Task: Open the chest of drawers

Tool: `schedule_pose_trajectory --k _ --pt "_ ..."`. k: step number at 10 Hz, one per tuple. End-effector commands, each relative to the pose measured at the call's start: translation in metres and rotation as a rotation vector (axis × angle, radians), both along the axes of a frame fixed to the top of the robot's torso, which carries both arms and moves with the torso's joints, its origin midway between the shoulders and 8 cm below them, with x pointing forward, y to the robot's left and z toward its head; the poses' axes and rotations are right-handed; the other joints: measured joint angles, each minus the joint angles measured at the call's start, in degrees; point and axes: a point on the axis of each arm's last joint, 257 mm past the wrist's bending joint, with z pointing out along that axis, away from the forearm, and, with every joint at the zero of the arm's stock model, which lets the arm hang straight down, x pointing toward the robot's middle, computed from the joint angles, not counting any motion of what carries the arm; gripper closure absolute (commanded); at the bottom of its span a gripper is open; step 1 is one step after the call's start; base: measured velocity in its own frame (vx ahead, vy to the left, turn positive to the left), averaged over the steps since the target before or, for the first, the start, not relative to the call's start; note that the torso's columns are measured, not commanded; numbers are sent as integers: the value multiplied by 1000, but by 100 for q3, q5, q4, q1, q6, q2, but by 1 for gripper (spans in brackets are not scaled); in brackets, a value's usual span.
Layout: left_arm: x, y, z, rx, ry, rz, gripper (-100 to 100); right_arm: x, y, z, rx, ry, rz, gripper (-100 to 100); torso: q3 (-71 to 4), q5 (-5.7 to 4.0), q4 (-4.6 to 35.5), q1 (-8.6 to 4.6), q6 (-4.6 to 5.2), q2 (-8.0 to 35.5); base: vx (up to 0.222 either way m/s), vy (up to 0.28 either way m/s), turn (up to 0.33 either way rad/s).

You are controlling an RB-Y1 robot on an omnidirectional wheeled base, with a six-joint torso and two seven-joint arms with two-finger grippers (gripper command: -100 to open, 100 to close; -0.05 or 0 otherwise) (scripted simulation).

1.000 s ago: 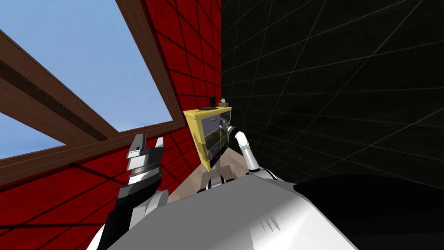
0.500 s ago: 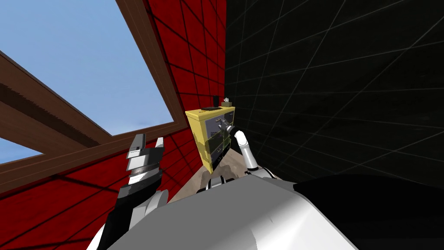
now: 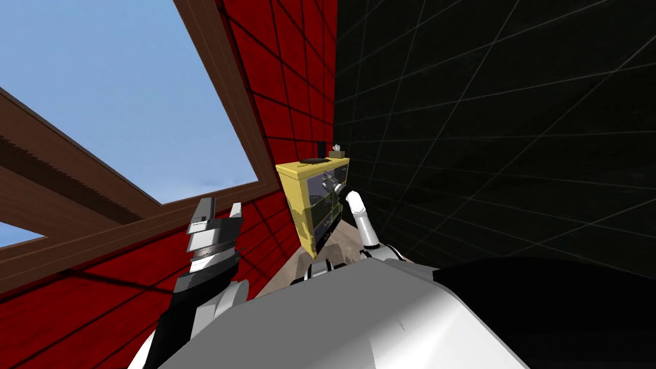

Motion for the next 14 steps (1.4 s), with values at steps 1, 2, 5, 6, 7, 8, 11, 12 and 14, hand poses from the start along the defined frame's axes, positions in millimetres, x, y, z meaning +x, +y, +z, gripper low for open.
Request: schedule_pose_trajectory --k 1,2,5,6,7,8,11,12,14 --pt "0 0 0 0 0 0 0 -1 1 -6 3 4 -3 100 14 -8 9 -26 -6 23 -27 -46 20" --pt "0 0 0 0 0 0 0 -2 1 1 2 -4 4 100 9 -8 -7 -9 0 7 -112 -70 -62" --pt "0 0 0 0 0 0 0 -3 2 1 -1 0 11 100 18 -6 17 -16 8 25 -135 -89 -45" --pt "0 0 0 0 0 0 0 -5 3 0 -2 5 20 100 -1 4 18 16 2 -5 -106 -86 -46" --pt "0 0 0 0 0 0 0 -5 4 1 -2 4 22 100 2 3 12 7 4 5 -146 -125 -36" --pt "0 0 0 0 0 0 0 -6 4 3 -1 2 26 100 11 -3 12 -9 6 16 -143 -130 -28" --pt "0 0 0 0 0 0 0 -3 6 17 -5 5 47 -100 -2 6 8 27 3 -7 -77 -37 -64" --pt "0 0 0 0 0 0 0 -2 6 23 -5 5 52 -100 -19 14 1 47 -7 -32 29 63 -51" --pt "0 0 0 0 0 0 0 -1 6 34 -6 5 62 -100 -11 8 0 24 -5 -18 16 55 -42"
